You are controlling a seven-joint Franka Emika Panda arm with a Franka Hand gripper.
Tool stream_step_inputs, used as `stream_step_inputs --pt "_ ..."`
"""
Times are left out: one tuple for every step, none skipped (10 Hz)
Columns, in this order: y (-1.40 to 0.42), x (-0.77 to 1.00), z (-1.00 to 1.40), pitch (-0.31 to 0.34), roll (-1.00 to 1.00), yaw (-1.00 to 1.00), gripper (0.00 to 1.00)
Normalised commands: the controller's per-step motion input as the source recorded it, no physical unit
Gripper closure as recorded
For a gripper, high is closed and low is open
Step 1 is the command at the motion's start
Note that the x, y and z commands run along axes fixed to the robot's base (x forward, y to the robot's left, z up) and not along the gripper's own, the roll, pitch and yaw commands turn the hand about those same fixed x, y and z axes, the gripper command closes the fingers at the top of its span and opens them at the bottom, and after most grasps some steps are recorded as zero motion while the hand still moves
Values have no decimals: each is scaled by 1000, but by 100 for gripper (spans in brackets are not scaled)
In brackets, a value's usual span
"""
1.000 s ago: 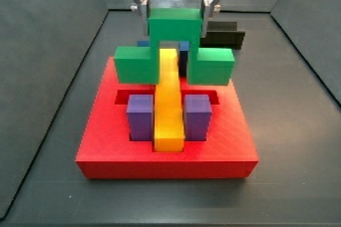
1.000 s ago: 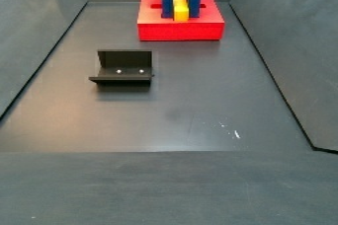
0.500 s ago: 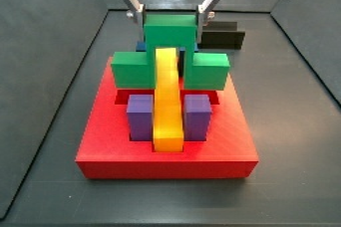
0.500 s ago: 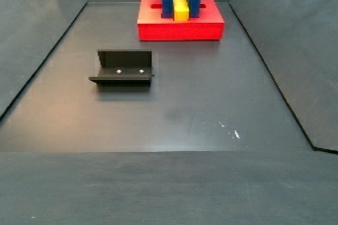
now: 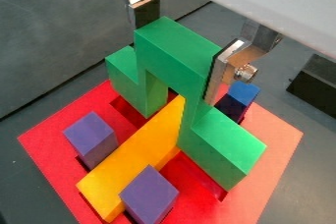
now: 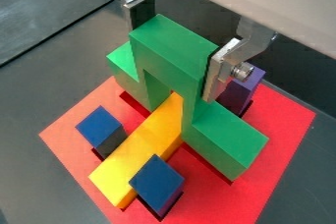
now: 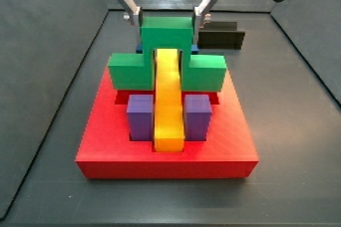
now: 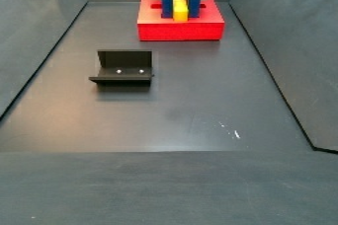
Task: Pick up the green object. Move up. Move to above the board. Insert the green object.
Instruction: Insert the green object.
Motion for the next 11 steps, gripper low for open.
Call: stream_step_inputs --pt "-40 31 -186 -70 114 71 100" --pt "0 69 -286 -90 193 109 100" --pt "0 69 -249 -119 229 186 100" --pt "0 26 -169 -119 241 217 100" --pt "-54 40 -77 -81 186 180 100" --pt "-157 0 0 -79 120 120 100" --pt "-174 0 0 -76 69 20 100" --pt "-80 0 -26 -76 0 0 100" --pt "-43 31 -51 -83 0 0 100" --pt "0 77 -174 -103 0 0 100" --pt "0 103 -203 -89 0 0 100"
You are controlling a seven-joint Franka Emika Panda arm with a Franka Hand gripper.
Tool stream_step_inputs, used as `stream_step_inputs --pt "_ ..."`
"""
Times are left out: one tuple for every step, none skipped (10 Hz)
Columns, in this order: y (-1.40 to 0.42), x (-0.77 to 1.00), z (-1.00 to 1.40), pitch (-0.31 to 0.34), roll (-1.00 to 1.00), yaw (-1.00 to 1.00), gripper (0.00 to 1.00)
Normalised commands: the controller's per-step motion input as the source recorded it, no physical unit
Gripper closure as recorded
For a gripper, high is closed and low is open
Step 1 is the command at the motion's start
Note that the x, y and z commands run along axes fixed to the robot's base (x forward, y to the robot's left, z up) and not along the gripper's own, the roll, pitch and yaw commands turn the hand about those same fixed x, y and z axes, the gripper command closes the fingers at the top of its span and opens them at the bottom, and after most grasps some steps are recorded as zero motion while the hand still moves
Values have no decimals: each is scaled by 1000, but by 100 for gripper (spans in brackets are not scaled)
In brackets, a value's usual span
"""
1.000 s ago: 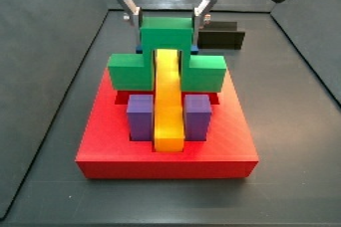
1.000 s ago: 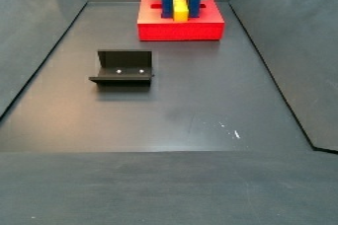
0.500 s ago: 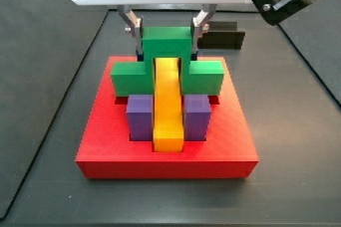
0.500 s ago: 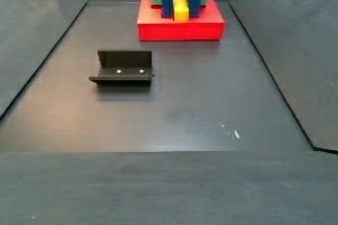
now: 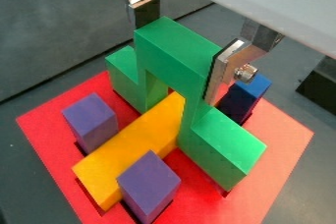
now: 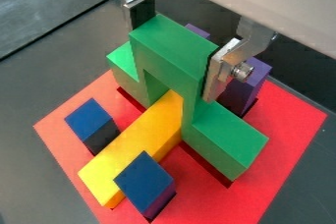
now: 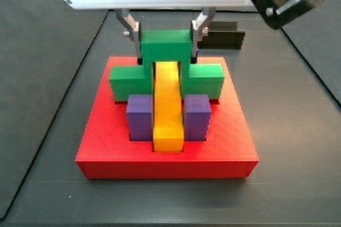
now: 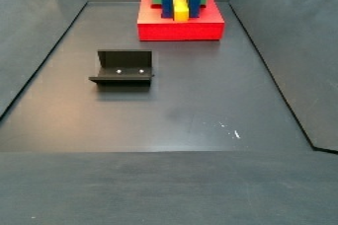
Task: Pick up the green object. Move up. Move to above the board. Insert the green object.
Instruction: Insert the green object.
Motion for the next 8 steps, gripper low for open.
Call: stream_step_inputs --pt "0 100 -220 -87 16 0 100" --pt "0 100 -223 -97 13 0 100" --pt "0 74 -194 -97 9 0 100" --pt "0 6 -163 -99 4 0 100" --pt "60 0 -123 -84 20 0 100" --pt "134 -23 -46 -49 31 -63 100" --pt "109 -40 0 -19 39 -106 100" --pt "34 -14 0 -19 36 -106 100"
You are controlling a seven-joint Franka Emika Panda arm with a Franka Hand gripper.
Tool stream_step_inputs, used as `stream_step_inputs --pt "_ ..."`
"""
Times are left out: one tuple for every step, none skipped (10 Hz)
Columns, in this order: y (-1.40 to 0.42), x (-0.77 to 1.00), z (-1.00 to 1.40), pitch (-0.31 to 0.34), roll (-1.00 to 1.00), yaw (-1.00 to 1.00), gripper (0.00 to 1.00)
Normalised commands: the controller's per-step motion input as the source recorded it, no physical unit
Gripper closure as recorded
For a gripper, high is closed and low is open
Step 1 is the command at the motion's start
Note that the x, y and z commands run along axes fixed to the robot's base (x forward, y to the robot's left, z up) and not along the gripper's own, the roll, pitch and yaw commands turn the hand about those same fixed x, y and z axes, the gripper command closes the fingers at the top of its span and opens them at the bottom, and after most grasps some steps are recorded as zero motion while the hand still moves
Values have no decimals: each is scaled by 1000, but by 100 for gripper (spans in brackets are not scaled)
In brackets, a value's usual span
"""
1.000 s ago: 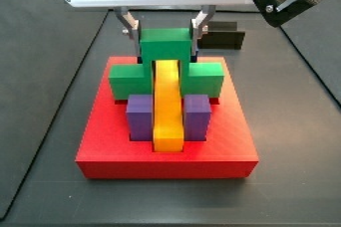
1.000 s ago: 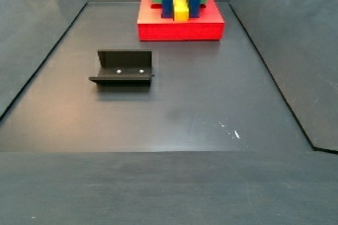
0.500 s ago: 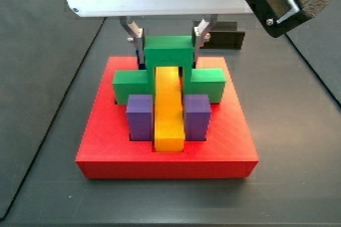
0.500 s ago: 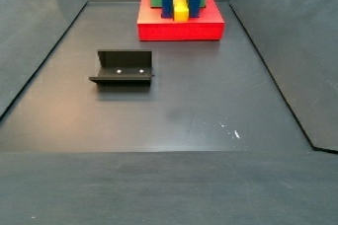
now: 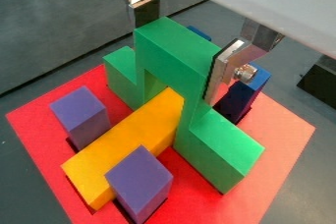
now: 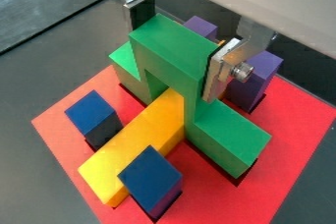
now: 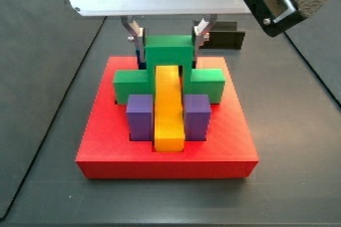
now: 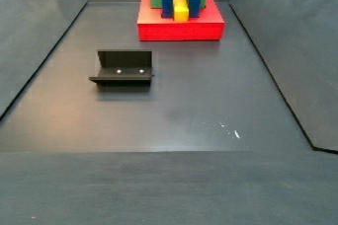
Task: Pick up the green object. Move up. Move to above the board. Insert the green object.
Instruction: Insert the green object.
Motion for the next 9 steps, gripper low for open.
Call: stream_step_inputs --pt "0 0 0 -23 30 -69 100" --pt "0 0 0 0 77 -60 100" --pt "0 0 -14 -10 99 -43 100" --pt "-6 0 -49 -13 114 -34 100" --pt "-86 0 -103 -21 187 -26 100" --pt "-166 0 -231 -34 266 -17 100" --pt "-137 0 -331 -51 281 -20 100" --pt "-111 0 -371 -59 266 -17 100" --pt "-89 0 -389 -51 234 -9 100"
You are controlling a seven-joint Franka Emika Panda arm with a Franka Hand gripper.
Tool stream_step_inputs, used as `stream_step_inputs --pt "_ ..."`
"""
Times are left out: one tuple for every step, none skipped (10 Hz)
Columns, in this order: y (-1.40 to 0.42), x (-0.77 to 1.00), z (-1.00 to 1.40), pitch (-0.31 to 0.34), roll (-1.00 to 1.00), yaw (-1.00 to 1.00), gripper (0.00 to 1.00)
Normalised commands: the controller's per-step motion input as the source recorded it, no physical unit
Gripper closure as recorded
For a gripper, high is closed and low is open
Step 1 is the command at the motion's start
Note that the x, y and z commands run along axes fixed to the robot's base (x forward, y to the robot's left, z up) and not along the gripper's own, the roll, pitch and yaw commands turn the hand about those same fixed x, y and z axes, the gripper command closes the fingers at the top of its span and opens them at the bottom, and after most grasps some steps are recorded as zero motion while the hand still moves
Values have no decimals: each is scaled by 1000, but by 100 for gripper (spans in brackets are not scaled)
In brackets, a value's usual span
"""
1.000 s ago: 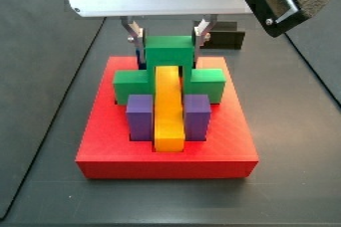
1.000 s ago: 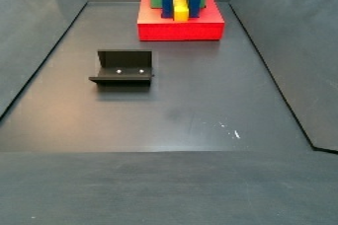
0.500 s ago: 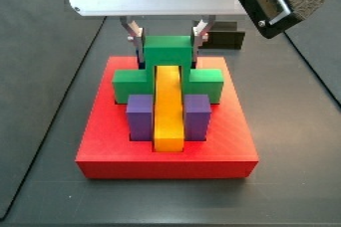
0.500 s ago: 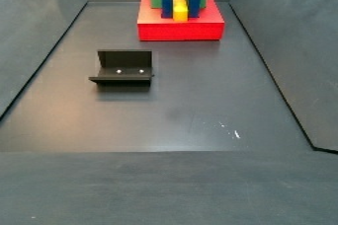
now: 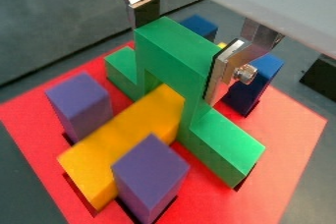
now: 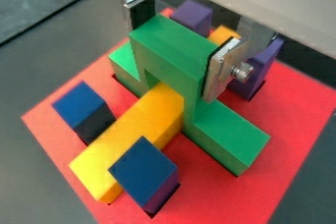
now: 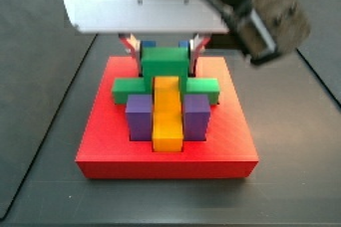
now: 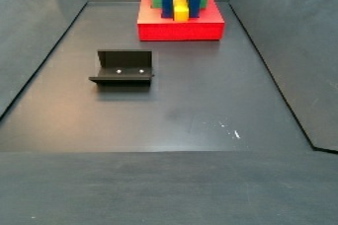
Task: Pick up the green object. Move up. Move to above the board. Insert the green object.
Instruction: Insert the green object.
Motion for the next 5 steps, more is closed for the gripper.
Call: stream_step_inputs --pt "-80 0 -409 -39 210 -3 100" --pt "-46 91 -440 0 187 -20 100" --pt "-46 80 -440 0 171 -23 100" --pt "0 109 -226 10 90 -23 100" --pt "0 0 0 0 0 0 100"
